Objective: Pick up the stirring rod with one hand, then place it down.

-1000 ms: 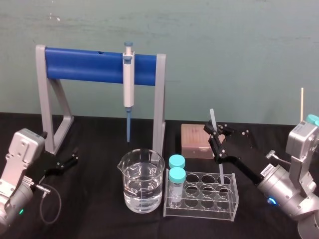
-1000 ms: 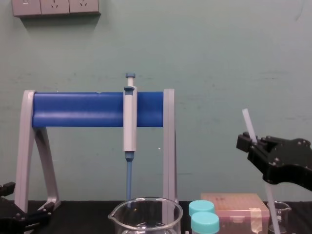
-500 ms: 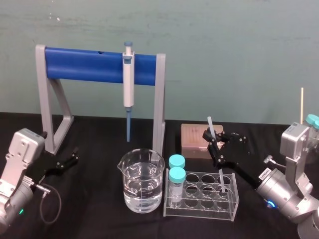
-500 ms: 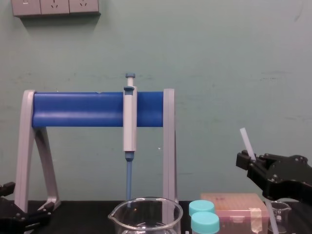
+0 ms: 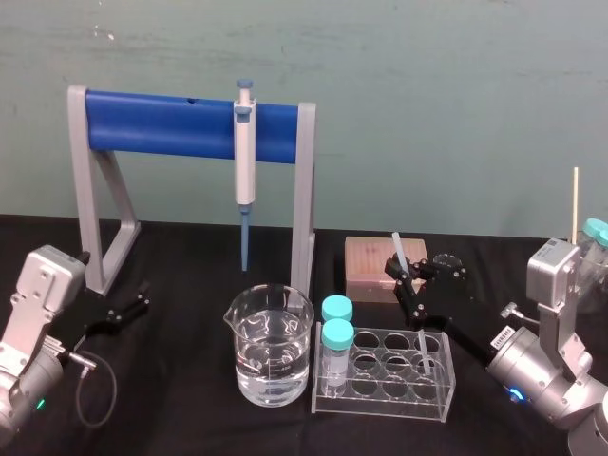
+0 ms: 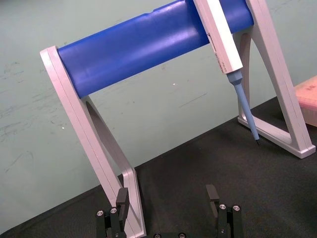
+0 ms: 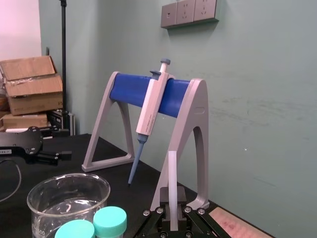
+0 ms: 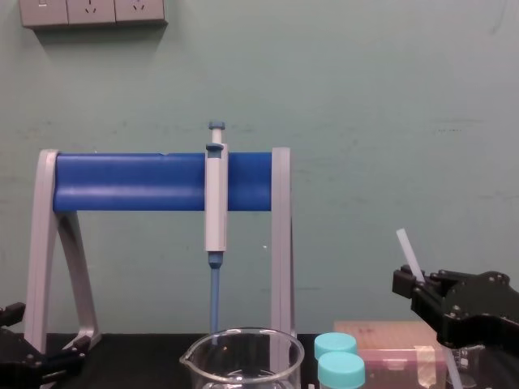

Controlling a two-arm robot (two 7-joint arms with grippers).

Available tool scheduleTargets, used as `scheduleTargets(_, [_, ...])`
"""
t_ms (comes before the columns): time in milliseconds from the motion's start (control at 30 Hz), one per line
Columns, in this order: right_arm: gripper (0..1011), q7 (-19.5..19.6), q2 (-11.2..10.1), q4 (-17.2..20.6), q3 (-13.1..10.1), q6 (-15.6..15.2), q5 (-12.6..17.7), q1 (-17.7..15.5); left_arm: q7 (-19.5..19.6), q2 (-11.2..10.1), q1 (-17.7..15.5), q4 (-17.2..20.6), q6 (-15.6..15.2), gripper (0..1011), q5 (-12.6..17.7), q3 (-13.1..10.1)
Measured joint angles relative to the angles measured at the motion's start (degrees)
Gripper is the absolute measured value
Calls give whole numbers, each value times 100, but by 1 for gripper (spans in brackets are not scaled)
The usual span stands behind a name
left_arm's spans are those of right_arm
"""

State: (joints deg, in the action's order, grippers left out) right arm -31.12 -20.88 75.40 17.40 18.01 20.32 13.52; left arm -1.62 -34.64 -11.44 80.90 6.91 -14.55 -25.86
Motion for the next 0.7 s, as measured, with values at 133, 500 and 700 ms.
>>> scheduleTargets(133, [67, 8, -17, -13, 13, -50, -9, -6, 0, 0, 0, 0, 0, 1000, 0, 0])
scheduleTargets(500, [67, 97, -29, -31, 37, -267, -40, -3, 0, 0, 0, 0, 0, 1000, 0, 0])
scheduleTargets(700, [67, 93, -27, -29, 37, -263, -39, -3, 0, 0, 0, 0, 0, 1000, 0, 0])
